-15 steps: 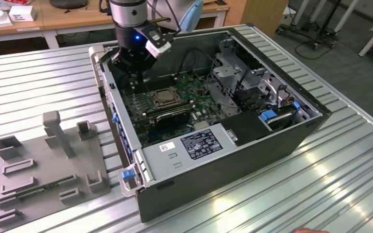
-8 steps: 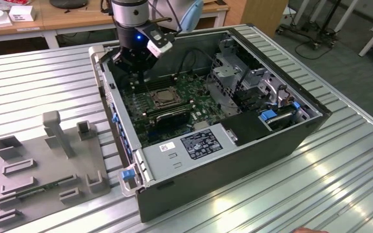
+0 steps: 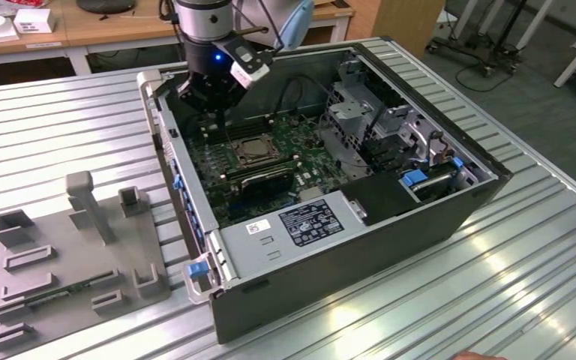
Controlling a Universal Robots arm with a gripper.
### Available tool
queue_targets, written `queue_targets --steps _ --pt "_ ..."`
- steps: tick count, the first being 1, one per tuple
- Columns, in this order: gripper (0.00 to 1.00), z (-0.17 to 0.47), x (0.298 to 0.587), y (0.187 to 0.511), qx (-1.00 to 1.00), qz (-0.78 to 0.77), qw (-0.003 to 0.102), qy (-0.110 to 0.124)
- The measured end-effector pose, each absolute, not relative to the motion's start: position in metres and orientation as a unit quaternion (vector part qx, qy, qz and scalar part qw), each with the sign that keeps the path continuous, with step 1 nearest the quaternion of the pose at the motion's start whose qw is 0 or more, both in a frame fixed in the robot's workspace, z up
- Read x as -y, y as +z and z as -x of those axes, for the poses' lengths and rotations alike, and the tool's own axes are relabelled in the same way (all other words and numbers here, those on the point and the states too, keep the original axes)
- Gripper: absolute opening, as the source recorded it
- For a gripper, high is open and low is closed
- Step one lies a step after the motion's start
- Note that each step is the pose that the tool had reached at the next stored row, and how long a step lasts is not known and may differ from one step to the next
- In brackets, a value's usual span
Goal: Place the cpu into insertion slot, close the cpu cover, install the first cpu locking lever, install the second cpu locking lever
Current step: 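Install the first cpu locking lever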
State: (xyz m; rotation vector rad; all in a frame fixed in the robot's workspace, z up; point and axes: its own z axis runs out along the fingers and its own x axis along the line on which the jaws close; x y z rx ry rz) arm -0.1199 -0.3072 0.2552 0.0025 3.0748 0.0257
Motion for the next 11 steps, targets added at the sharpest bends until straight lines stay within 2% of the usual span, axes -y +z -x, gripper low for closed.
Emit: queue_targets --steps 11 --pt "0.11 0.1106 0.3072 0.2549 -0.999 -0.001 0.033 0.009"
